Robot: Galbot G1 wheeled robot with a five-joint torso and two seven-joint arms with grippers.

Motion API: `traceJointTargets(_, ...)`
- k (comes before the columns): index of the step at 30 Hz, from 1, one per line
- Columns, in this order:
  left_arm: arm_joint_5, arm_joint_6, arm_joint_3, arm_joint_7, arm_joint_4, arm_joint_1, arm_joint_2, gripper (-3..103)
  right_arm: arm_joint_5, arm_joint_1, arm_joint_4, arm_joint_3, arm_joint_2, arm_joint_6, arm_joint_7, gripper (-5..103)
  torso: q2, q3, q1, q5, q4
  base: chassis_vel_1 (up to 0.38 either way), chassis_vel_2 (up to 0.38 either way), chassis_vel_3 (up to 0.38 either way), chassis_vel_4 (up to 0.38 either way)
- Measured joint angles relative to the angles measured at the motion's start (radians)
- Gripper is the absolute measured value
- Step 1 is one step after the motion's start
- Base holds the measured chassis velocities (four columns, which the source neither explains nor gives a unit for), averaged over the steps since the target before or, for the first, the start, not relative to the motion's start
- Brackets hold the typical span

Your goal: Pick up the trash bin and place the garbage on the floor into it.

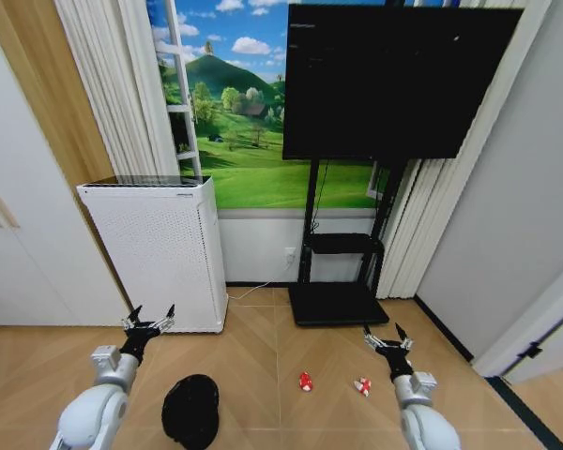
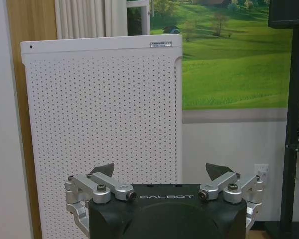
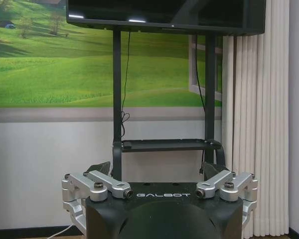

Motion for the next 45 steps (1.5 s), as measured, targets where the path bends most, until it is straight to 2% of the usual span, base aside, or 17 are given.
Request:
traceJointTargets(4,0.002,0.0,0.0,0.001,0.0,0.002,0.0,100,0.0,0.001,0.002,-0.002,0.001,-0.001,0.0,100,-0.02,-0.011,-0.007,0.0,-0.0006,0.008,-0.025,-0.017,0.036)
traceJointTargets(31,0.015,0.0,-0.002,0.01,-0.004,0.018,0.002,100,0.008,-0.003,0.002,-0.004,-0.004,-0.005,-0.004,100,-0.151,-0.088,-0.062,0.0,-0.0004,0.0,0.0,0.0,0.0)
traceJointTargets(45,0.014,0.001,0.001,0.004,-0.006,0.017,0.004,100,0.009,-0.006,0.004,-0.004,0.0,-0.005,-0.006,100,-0.206,-0.121,-0.084,-0.0001,-0.0004,0.0,0.0,0.0,0.0)
